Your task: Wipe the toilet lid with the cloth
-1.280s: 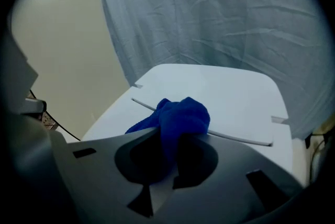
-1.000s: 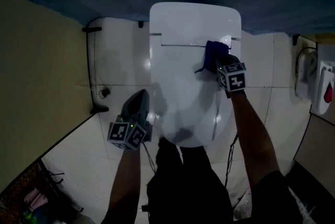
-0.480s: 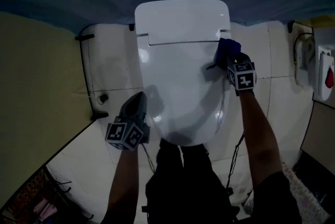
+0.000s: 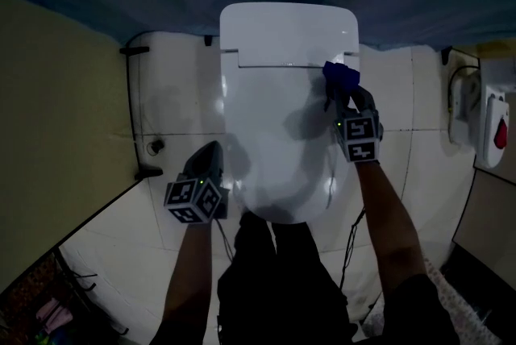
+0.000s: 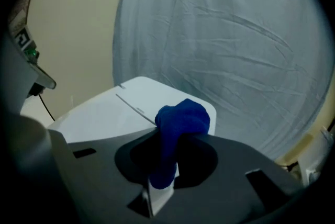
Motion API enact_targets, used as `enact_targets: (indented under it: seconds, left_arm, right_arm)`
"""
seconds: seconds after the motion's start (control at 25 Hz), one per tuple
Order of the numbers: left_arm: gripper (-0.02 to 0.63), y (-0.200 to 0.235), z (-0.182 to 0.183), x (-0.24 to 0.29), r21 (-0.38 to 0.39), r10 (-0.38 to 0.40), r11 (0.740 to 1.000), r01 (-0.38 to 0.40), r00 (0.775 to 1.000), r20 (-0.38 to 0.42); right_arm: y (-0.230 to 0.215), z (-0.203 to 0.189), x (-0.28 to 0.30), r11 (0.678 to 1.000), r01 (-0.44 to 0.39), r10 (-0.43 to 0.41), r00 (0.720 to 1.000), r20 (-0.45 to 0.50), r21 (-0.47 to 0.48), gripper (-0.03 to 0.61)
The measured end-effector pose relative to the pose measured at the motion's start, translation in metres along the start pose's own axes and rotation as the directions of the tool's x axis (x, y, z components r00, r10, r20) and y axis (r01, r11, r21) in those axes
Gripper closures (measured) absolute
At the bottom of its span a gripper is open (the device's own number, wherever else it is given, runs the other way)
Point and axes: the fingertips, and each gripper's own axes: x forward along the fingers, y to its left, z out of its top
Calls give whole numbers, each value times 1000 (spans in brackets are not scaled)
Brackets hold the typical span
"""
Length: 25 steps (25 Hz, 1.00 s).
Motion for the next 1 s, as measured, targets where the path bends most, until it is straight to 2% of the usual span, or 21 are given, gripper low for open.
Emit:
enact_targets:
  seconds: [0.12, 0.32, 0.4, 0.48, 0.56, 0.68, 0.76, 0.84, 1.0]
  left_arm:
    - [621, 7, 12, -14, -17, 13, 1000, -12, 1000, 23]
    - [621, 23, 32, -47, -15, 43, 999, -43, 997, 60]
    - [621, 36, 34, -60, -27, 65, 998, -64, 996, 65]
    - [621, 47, 28, -71, -42, 88, 995, -86, 994, 60]
    - [621, 54, 18, -76, -47, 102, 994, -100, 994, 47]
    - [621, 62, 0, -79, -75, 112, 991, -110, 993, 25]
    - [621, 62, -15, -78, -115, 115, 987, -111, 993, 20]
    - [621, 61, -25, -74, -128, 103, 987, -100, 995, 18]
    - [621, 55, -32, -61, -102, 76, 992, -75, 997, 8]
  right_arm:
    - [50, 39, -9, 995, -104, 104, 993, 53, -13, 523]
    - [154, 88, -5, 961, -265, 255, 959, 125, 75, 523]
    - [200, 91, 1, 923, -354, 342, 934, 102, 149, 523]
    - [245, 83, 9, 863, -440, 436, 897, 72, 249, 523]
    - [280, 73, 20, 824, -473, 484, 874, 46, 313, 523]
    - [307, 49, 41, 829, -463, 495, 869, -27, 314, 523]
    - [308, 27, 48, 848, -466, 502, 858, -104, 251, 523]
    - [298, 14, 53, 871, -467, 487, 860, -151, 152, 523]
    - [277, 6, 54, 884, -466, 467, 872, -144, 42, 523]
